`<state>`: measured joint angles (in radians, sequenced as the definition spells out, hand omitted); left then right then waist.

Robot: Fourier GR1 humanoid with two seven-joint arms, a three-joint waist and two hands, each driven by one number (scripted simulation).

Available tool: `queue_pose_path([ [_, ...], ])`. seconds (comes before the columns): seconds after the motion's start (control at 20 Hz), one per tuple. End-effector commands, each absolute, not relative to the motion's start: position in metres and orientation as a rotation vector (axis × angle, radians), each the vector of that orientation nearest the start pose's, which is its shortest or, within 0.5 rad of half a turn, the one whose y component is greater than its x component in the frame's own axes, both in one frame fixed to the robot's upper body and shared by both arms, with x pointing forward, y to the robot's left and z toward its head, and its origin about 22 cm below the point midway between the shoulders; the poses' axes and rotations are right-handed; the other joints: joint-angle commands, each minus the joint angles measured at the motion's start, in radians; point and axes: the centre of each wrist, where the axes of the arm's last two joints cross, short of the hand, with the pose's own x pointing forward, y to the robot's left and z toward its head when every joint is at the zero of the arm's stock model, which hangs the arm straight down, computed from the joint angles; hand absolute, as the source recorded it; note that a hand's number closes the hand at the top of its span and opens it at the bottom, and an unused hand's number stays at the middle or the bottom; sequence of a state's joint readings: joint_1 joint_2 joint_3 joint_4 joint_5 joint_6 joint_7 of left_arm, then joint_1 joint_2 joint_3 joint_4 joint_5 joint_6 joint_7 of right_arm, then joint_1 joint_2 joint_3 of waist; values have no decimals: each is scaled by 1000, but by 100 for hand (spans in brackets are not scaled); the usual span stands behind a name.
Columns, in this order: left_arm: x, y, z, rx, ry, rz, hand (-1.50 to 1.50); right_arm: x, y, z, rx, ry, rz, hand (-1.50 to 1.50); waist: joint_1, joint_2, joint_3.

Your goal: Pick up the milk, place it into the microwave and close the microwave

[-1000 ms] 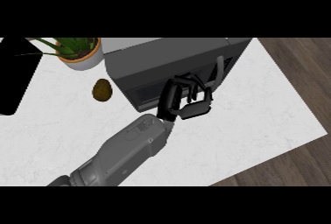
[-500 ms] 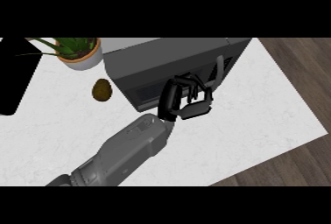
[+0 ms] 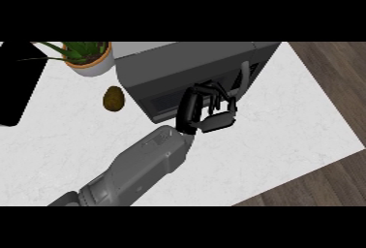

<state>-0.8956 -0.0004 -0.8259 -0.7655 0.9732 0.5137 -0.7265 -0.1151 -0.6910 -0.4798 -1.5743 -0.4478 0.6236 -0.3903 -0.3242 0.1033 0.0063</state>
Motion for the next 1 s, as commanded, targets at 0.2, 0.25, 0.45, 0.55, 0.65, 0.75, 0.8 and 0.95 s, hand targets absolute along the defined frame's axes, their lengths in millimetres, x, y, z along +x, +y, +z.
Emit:
queue_pose_path([
  [0.2, 361, 10, 42, -345, -1912, -65, 150, 242, -465, 180, 59, -2224, 431, -150, 5, 10, -4],
  [0.25, 361, 11, 39, -326, -1916, -69, 150, 242, -463, 177, 83, -2231, 436, -150, -4, 10, -2],
  [0.45, 361, 10, 41, -344, -1913, -67, 150, 246, -469, 182, 92, -2234, 430, -150, 6, 15, -2],
  [0.55, 362, 11, 39, -335, -1921, -57, 150, 246, -473, 183, 95, -2228, 425, -150, 8, 15, -2],
  [0.65, 362, 8, 43, -345, -1920, -70, 150, 247, -475, 189, 83, -2240, 427, -150, 6, 13, -1],
  [0.75, 363, 8, 43, -352, -1913, -63, 150, 248, -475, 183, 109, -2222, 419, -150, 4, 14, -1],
  [0.8, 361, 10, 37, -338, -1913, -73, 150, 249, -479, 187, 95, -2225, 404, -150, 9, 17, -1],
  [0.95, 362, 7, 43, -350, -1922, -83, 150, 250, -481, 195, 97, -2232, 427, -150, 2, 14, -1],
])
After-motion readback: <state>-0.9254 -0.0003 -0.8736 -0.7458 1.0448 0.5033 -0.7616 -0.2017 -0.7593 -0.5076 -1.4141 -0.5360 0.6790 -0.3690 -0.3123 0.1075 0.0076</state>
